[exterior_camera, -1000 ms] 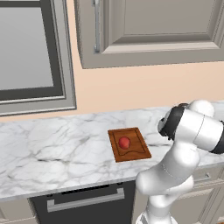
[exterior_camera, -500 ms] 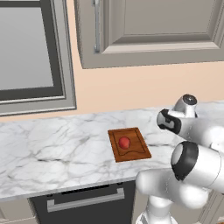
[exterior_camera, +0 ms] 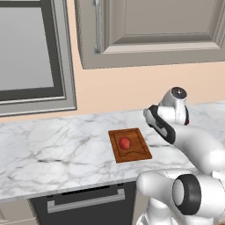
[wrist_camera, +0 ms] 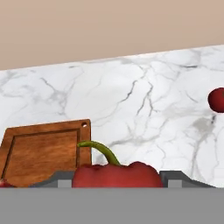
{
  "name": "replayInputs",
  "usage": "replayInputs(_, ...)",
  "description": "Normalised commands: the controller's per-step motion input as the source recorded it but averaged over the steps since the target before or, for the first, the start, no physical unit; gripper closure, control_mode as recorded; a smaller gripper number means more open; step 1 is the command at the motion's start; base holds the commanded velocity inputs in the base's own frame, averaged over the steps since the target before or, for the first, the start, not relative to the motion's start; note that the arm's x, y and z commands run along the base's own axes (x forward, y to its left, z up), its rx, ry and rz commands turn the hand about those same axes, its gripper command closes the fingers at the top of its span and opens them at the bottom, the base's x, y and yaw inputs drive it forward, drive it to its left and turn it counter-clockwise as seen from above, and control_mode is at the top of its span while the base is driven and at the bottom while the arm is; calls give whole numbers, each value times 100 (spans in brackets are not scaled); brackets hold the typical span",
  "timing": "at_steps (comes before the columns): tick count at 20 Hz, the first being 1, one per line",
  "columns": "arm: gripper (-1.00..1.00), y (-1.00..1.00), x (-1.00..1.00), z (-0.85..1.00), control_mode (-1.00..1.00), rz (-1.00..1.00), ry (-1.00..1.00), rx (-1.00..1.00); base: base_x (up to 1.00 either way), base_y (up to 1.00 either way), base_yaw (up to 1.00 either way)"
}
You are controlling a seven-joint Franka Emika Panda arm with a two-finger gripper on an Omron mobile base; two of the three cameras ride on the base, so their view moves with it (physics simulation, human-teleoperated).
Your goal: Place the avocado, onion, tomato, and bell pepper on the cutting board.
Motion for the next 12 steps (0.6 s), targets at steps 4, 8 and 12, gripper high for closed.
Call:
replayInputs(4,100,83,0,21,-100,0,0,0,0,0,0)
replayInputs(8,100,61,-2,7,-100,0,0,2,0,0,0)
replayInputs(12,100,18,0,-3,-100,0,2,7,0,0,0)
